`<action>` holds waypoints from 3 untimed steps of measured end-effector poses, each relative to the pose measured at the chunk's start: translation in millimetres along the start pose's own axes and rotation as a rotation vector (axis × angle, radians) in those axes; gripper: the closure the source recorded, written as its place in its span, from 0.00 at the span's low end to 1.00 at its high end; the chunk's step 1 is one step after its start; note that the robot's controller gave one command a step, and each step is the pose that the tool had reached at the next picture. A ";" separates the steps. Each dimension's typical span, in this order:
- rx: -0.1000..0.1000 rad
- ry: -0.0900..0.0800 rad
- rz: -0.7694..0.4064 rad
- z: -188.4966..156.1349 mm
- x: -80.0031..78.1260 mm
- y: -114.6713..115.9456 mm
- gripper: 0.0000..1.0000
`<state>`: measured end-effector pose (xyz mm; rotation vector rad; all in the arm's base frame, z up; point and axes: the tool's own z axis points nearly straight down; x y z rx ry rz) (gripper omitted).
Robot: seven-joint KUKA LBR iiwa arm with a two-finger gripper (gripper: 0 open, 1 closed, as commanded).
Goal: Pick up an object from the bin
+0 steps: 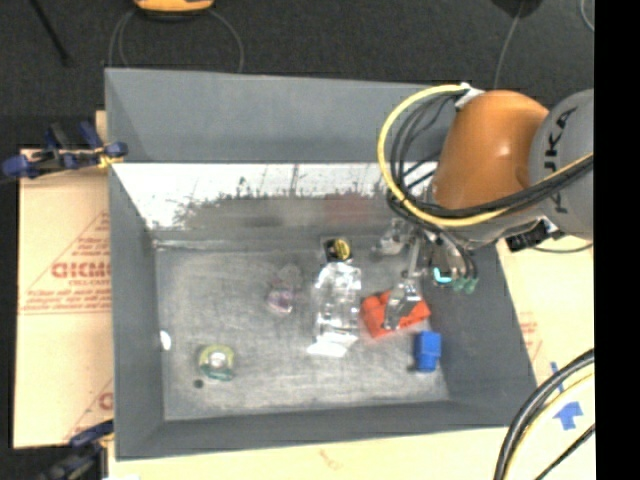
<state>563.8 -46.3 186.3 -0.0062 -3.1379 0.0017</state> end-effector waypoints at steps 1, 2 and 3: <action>0.000 -0.014 -0.466 112.4 6.0 -66.5 0.00; 0.004 -0.025 -0.467 109.7 2.9 -66.7 1.00; 0.006 -0.017 -0.479 -63.6 -14.6 -68.8 1.00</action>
Offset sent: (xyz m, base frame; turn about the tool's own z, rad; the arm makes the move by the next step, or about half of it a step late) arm -0.0102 -0.0675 -0.1163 -0.4700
